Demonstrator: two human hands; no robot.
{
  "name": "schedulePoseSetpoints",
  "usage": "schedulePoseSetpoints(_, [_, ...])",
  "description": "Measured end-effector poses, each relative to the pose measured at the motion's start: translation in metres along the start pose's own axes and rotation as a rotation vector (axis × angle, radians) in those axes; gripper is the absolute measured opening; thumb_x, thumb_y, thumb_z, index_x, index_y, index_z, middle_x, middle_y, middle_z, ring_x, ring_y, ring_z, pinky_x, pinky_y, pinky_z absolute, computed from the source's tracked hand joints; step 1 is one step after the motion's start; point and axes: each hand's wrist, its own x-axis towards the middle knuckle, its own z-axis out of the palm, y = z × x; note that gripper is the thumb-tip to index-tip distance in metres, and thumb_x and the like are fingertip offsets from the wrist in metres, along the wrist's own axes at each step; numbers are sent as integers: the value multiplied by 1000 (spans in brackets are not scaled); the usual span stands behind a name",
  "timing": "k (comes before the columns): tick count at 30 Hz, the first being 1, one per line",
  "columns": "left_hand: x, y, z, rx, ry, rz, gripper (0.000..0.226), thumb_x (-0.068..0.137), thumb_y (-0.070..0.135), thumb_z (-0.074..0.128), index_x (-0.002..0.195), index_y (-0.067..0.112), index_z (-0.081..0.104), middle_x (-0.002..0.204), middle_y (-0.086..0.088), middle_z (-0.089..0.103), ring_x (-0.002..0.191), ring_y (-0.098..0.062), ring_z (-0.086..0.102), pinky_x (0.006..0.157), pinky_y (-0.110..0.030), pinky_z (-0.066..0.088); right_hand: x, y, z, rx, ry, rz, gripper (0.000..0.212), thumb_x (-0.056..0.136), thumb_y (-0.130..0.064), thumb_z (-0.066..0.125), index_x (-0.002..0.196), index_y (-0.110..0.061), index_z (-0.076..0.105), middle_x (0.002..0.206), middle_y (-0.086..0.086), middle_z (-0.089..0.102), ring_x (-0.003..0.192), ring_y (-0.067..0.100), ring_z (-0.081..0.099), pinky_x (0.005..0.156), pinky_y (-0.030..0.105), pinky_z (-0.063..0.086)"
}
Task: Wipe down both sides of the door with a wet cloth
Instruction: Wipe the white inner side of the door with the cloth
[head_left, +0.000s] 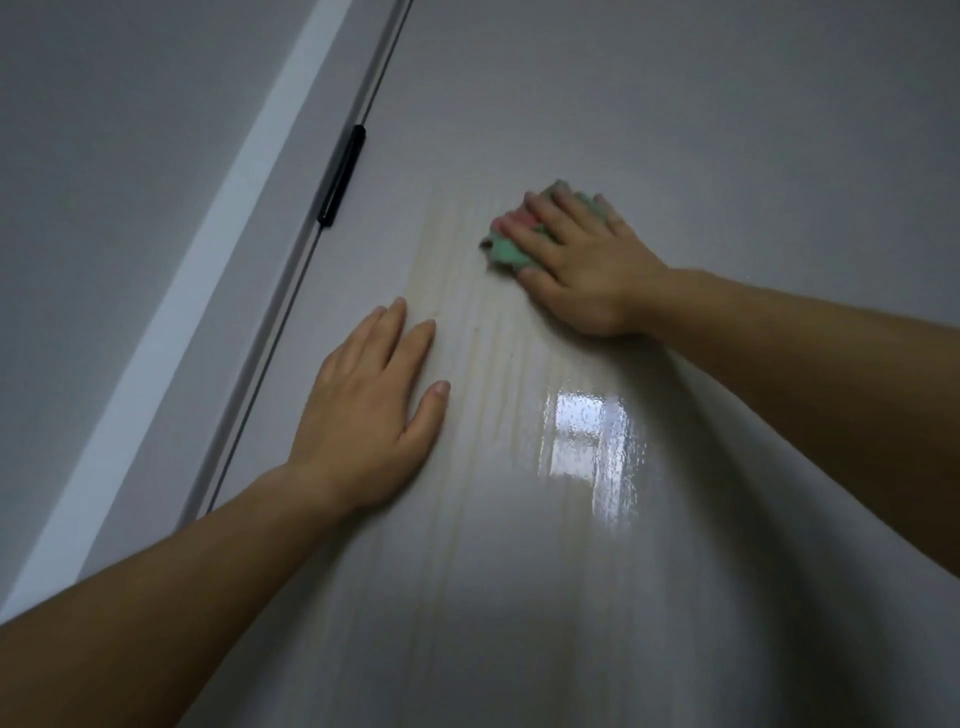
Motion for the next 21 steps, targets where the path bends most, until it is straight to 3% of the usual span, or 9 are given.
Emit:
schedulePoseSetpoints(2, [-4, -7, 0, -25, 17, -20, 73, 99, 58, 22, 160, 20, 35, 171, -7, 25, 158, -24, 20, 127, -42, 14, 27, 0, -7, 23, 0, 124, 62, 104, -57, 16, 162, -39, 1, 172, 1, -7, 157, 24, -15, 123, 47, -14])
schedulePoseSetpoints(4, [-6, -12, 1, -39, 11, -5, 73, 99, 58, 21, 161, 21, 34, 172, -3, 22, 159, -20, 15, 129, -41, 11, 39, -15, -8, 30, 8, 122, 62, 105, -55, 17, 162, -38, 1, 172, 2, -8, 157, 25, -16, 122, 48, -15])
schedulePoseSetpoints(10, [-8, -20, 4, -104, 22, 18, 74, 98, 60, 24, 161, 24, 33, 172, 2, 18, 160, -12, 10, 131, -42, 9, 10, -46, 8, 9, -6, -209, 67, 97, -63, 8, 160, -44, 1, 172, -4, -4, 158, 19, -11, 127, 46, -8])
schedulePoseSetpoints(15, [-11, -23, 5, -142, 37, 28, 73, 97, 60, 23, 161, 25, 33, 173, 5, 17, 160, -9, 8, 131, -39, 8, 70, -34, -10, 7, 1, 77, 62, 105, -56, 17, 162, -37, 2, 172, 1, -6, 157, 25, -14, 124, 48, -11])
schedulePoseSetpoints(17, [-11, -24, 6, -151, 43, 34, 73, 97, 60, 23, 161, 26, 34, 172, 5, 18, 159, -8, 8, 131, -38, 8, 82, -48, -7, 19, 17, 92, 63, 104, -56, 16, 162, -36, 2, 172, 2, -7, 157, 26, -15, 123, 49, -13])
schedulePoseSetpoints(21, [-12, -27, 7, -171, 58, 42, 73, 97, 58, 25, 159, 23, 36, 172, 3, 21, 159, -8, 11, 131, -38, 9, 60, -69, 9, 9, -1, -190, 70, 95, -65, 6, 161, -41, 0, 172, -3, -4, 157, 20, -12, 125, 45, -11])
